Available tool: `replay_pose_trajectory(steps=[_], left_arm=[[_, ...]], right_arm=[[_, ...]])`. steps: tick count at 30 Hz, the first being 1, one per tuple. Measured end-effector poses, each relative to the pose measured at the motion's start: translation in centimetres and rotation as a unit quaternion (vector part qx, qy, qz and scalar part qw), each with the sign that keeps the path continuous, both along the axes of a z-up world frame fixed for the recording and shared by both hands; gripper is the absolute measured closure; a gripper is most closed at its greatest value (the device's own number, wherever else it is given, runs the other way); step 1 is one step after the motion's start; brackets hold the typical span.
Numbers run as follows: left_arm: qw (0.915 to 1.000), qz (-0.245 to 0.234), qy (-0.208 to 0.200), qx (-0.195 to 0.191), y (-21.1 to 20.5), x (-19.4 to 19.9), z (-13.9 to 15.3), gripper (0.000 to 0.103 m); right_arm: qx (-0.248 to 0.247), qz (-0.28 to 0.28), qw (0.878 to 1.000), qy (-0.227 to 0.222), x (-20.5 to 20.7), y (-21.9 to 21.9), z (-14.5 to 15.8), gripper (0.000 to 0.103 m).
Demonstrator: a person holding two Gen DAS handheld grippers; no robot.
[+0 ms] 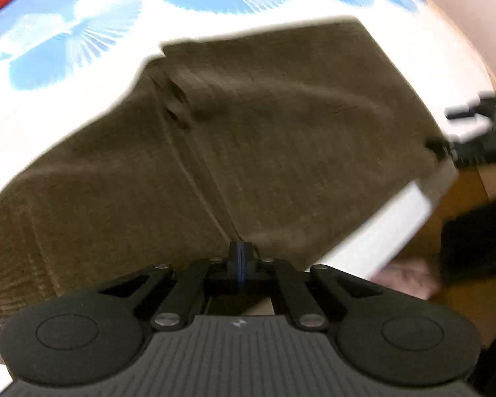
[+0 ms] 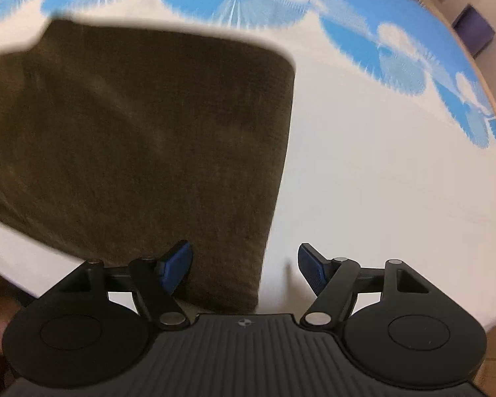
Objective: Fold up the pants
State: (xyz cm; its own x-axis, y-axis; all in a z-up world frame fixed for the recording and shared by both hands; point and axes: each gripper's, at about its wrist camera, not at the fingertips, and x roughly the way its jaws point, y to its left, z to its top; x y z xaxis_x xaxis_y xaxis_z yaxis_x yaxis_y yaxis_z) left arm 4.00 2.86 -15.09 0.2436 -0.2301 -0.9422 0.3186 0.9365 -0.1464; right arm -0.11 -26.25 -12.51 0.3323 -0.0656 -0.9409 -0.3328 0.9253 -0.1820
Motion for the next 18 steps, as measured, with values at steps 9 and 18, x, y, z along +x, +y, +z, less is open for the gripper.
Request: replay_pose_trajectory(steps=[9,18], left_arm=[[0.9931,0.068,0.064,-0.071,0.5,0.9,-2.7,0.081],[0.9978,-0.037,0.047,-0.027,-1.0,-1.7,-0.1,0.097]], right_arm=[[-0.006,0.015,1.0,-0.01,-0.6,1.3,0.5,0.031],[-0.01,0.018,1.0,-0.003,-0.5,1.3,0.2,0.029]])
